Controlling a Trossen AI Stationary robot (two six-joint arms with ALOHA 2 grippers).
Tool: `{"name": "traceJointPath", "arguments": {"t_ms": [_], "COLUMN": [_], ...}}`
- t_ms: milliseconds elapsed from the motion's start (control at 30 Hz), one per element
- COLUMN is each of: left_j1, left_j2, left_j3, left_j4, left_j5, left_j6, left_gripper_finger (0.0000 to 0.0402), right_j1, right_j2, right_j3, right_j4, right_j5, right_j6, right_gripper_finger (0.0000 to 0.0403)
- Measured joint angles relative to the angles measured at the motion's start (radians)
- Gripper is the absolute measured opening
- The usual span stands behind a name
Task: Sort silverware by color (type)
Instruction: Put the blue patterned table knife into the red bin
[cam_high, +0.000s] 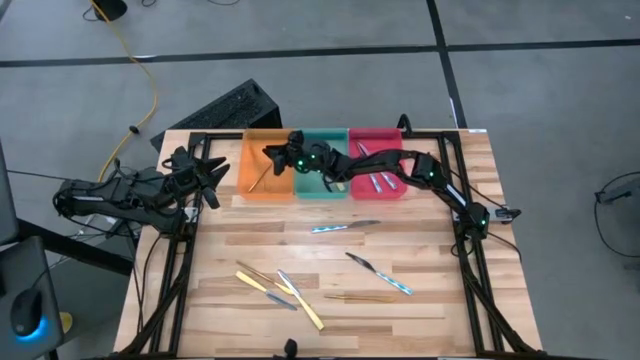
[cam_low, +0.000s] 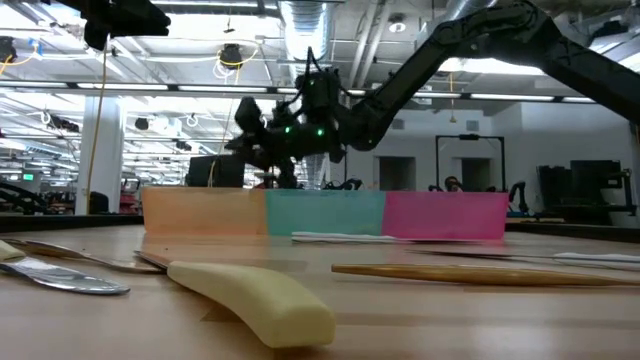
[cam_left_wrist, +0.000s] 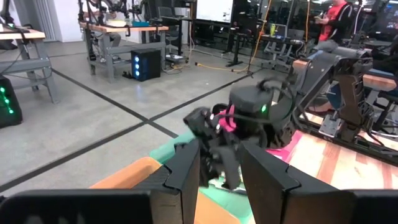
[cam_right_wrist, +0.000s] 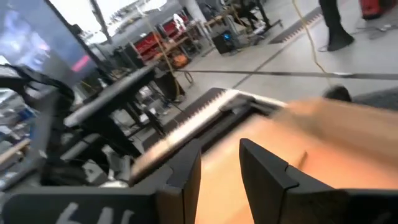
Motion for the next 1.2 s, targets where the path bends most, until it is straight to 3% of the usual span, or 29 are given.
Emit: {"name": "traceJointPath", "arguments": {"t_ms": [267, 433, 833, 1033, 1200], "left_j1": [0.0, 0.0, 0.0, 0.0, 0.0], "left_j2": [0.0, 0.0, 0.0, 0.0, 0.0], "left_j3": [0.0, 0.0, 0.0, 0.0, 0.0], "left_j4": [0.001, 0.002, 0.006, 0.007, 0.003], "left_j5": [0.0, 0.0, 0.0, 0.0, 0.0], "left_j6": [-0.001, -0.001, 0.012, 0.014, 0.014], "left_gripper_finger": [0.01, 0.01, 0.01, 0.01, 0.01], "right_j1": [-0.038, -0.056, -0.033, -0.007, 0.047], "right_j2": [-0.088, -0.19, -0.611, -0.837, -1.008], "right_j3": [0.0, 0.0, 0.002, 0.002, 0.002], "right_j4": [-0.025, -0.154, -0.705, -0.97, -1.226], "right_j5": [-0.18, -0.274, -0.277, -0.273, -0.169], "right_j6": [0.001, -0.04, -0.36, -0.414, -0.472], "right_gripper_finger": [0.0132, 0.0132, 0.0132, 0.0132, 0.0132]}}
